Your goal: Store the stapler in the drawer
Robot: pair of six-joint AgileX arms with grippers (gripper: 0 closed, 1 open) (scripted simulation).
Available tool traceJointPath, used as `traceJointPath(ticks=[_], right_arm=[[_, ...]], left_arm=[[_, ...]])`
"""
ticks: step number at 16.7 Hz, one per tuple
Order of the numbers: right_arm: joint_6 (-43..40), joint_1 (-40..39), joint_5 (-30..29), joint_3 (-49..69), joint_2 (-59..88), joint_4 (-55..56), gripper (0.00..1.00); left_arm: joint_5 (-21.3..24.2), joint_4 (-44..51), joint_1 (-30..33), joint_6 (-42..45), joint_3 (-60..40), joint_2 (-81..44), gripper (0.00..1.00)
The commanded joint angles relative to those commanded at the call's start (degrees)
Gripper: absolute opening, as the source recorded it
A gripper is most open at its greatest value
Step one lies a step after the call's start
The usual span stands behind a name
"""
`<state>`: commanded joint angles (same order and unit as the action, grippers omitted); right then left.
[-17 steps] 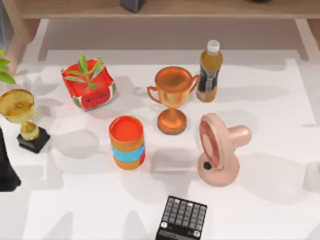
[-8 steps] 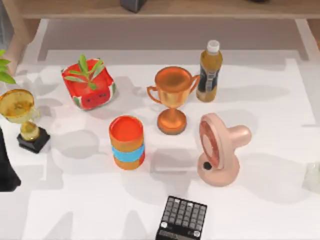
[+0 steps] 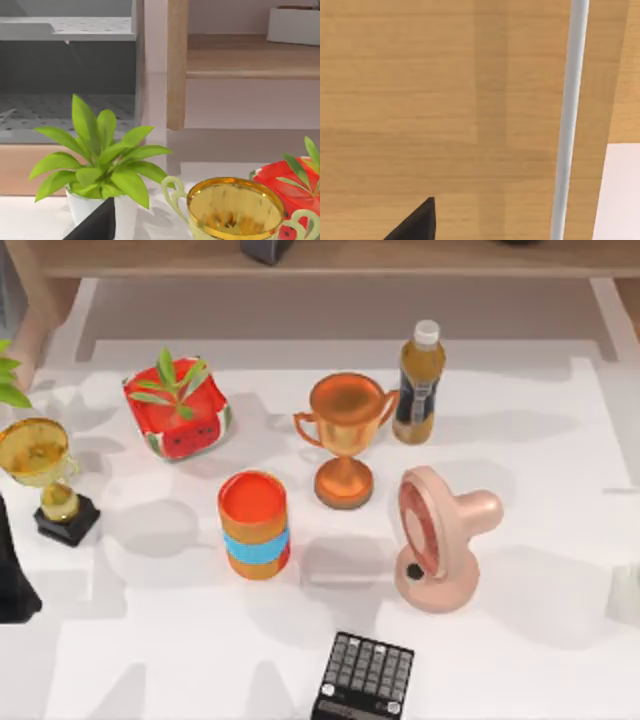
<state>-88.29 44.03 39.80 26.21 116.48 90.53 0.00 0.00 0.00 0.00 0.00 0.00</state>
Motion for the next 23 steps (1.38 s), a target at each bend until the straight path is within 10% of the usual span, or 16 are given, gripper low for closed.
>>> traceJointPath(ticks=[17,23], right_arm=[[-0.7,-4.6,-2.3,3.2,1.6,-1.2,1.00],[-0.7,-4.6,-2.3,3.2,1.6,-1.2,0.55]], left_arm=[[0.0,0.0,0.0,0.0,0.0,0.0,1.00],[0.0,0.0,0.0,0.0,0.0,0.0,1.00]])
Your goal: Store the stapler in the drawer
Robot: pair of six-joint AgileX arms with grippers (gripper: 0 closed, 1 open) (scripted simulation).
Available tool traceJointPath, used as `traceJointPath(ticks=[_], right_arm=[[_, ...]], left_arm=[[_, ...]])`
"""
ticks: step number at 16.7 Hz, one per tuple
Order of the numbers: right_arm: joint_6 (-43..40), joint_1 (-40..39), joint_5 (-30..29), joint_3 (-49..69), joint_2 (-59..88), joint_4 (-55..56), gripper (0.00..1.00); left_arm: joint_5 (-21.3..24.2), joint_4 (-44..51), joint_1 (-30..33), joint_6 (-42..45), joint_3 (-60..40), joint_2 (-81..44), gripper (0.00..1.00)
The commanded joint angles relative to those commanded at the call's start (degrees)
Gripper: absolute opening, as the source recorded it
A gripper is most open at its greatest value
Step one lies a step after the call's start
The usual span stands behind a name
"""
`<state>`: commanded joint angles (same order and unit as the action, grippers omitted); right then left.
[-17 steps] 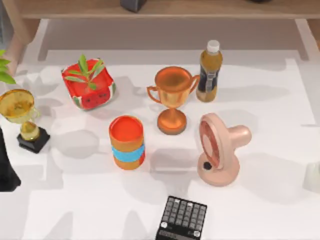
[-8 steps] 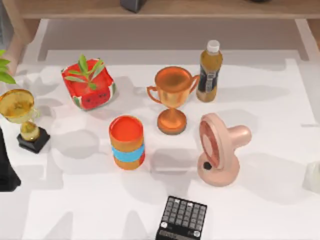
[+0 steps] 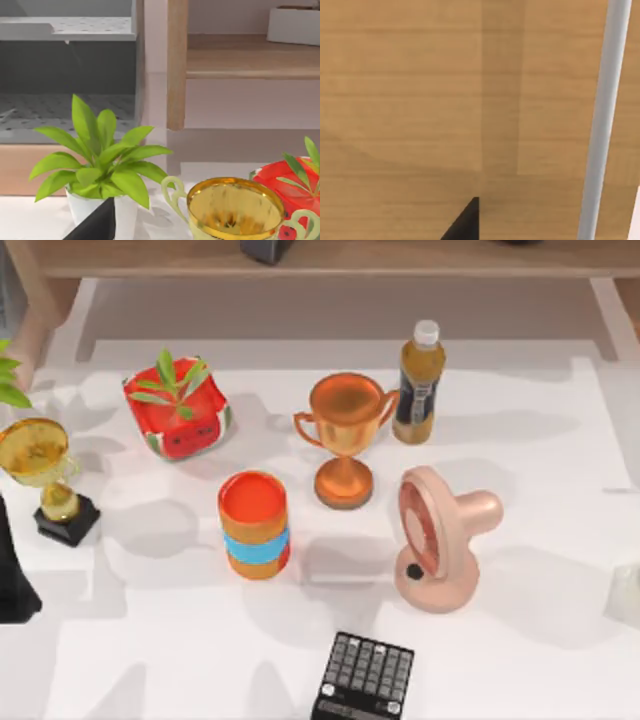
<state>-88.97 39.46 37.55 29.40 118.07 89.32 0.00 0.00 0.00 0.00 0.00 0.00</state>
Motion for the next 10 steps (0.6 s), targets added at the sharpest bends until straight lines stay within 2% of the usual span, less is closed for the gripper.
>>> traceJointPath(ticks=[7,10], right_arm=[[0.0,0.0,0.0,0.0,0.0,0.0,0.02],[0.0,0.0,0.0,0.0,0.0,0.0,0.00]], left_arm=[[0.0,0.0,0.0,0.0,0.0,0.0,1.00],[0.0,0.0,0.0,0.0,0.0,0.0,1.00]])
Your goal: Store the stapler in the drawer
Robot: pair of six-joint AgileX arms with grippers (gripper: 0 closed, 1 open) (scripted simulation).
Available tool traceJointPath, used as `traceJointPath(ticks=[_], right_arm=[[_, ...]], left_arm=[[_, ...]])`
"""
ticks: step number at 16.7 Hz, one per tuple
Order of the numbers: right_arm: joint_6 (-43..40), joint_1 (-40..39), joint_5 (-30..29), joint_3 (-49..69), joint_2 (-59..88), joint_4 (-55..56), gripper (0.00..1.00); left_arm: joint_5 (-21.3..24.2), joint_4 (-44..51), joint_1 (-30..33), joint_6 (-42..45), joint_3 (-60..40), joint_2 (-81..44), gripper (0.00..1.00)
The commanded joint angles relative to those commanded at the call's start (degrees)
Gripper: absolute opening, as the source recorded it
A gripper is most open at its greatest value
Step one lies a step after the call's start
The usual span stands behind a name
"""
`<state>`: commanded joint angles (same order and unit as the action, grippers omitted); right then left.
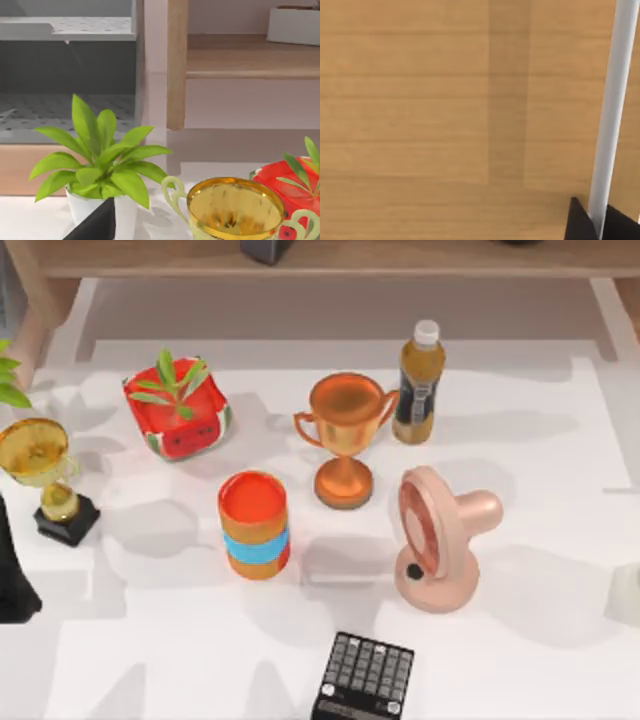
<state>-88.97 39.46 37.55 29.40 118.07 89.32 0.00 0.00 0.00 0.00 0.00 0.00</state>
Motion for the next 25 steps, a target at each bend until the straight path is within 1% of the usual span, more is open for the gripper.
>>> traceJointPath(ticks=[8,15,21,25], right_arm=[[0.1,-0.8,-0.7,0.9,0.7,-1.0,0.00],[0.0,-6.1,-6.5,12.2,4.5,-7.7,0.00],[0.1,-7.0,-7.3,13.2,5.5,-9.1,0.00],[0.1,-8.9,-9.7,21.5,8.2,-12.9,0.00]], left_arm=[[0.0,0.0,0.0,0.0,0.0,0.0,1.00],[0.0,0.0,0.0,0.0,0.0,0.0,1.00],[0.0,0.0,0.0,0.0,0.0,0.0,1.00],[0.0,0.0,0.0,0.0,0.0,0.0,1.00]])
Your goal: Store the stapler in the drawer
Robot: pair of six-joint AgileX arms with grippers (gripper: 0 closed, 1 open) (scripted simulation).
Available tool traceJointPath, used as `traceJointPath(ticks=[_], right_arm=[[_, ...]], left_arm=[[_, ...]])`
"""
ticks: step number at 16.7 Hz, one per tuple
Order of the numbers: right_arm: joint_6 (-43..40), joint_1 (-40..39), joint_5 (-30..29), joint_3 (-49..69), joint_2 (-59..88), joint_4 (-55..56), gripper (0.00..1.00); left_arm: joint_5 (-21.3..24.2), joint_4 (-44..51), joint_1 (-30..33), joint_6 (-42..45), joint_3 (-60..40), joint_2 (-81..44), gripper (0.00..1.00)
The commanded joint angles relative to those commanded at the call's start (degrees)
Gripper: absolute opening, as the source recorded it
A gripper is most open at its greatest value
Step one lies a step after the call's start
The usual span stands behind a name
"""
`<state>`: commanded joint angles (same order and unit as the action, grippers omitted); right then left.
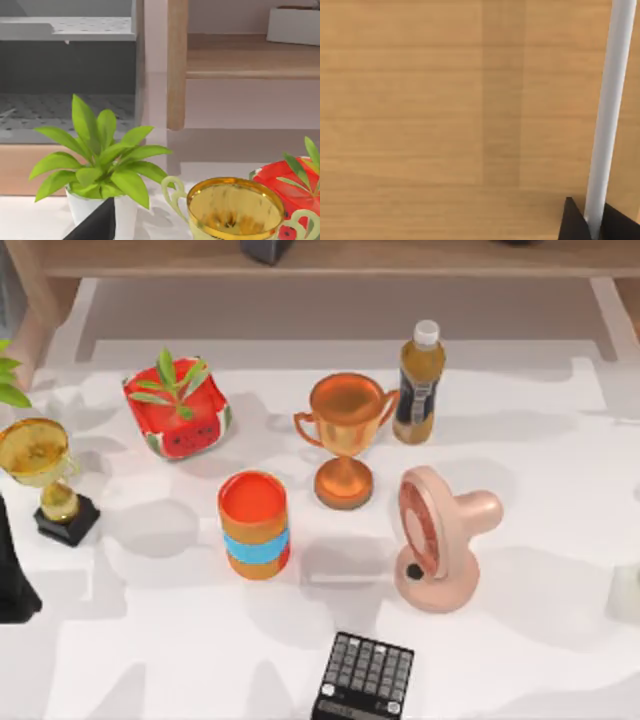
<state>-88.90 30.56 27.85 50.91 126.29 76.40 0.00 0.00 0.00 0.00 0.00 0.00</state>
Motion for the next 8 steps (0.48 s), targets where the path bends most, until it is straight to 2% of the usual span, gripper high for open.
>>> traceJointPath(ticks=[3,8], right_arm=[[0.0,-1.9,-1.8,4.7,2.2,-3.4,0.00],[0.1,-1.9,-2.0,5.0,2.6,-3.8,0.00]], left_arm=[[0.0,0.0,0.0,0.0,0.0,0.0,1.00],[0.0,0.0,0.0,0.0,0.0,0.0,1.00]])
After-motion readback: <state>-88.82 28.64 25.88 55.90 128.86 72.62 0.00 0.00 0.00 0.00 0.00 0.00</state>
